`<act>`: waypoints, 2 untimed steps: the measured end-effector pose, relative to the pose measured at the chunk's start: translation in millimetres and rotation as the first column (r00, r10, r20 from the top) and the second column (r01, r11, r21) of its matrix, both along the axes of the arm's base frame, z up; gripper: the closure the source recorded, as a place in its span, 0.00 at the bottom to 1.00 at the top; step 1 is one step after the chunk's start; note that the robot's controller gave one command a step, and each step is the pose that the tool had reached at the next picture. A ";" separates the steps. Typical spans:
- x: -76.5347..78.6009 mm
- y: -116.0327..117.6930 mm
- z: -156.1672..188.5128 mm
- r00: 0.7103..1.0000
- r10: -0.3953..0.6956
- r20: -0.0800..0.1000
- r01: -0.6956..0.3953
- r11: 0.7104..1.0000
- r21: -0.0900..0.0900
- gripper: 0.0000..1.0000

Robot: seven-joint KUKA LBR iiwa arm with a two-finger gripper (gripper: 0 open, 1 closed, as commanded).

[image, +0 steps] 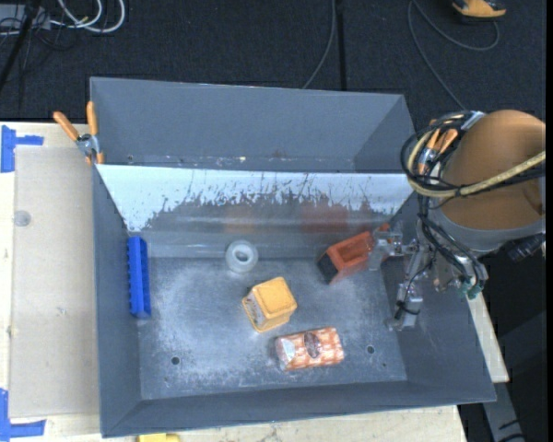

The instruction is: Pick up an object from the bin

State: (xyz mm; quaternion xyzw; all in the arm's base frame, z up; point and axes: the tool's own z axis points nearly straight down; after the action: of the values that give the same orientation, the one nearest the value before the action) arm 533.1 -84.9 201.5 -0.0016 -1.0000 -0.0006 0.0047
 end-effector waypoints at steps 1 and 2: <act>1.4 0.3 4.3 1.000 0.002 0.007 -0.002 1.000 -0.001 0.00; -3.9 19.2 -24.3 0.998 0.059 0.012 -0.059 0.998 -0.003 0.00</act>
Offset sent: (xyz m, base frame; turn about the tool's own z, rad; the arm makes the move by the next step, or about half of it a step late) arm -0.0184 0.0624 -0.0857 -0.1848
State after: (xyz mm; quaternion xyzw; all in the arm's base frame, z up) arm 529.2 -65.7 177.2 0.0281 -0.9996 0.0006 -0.0011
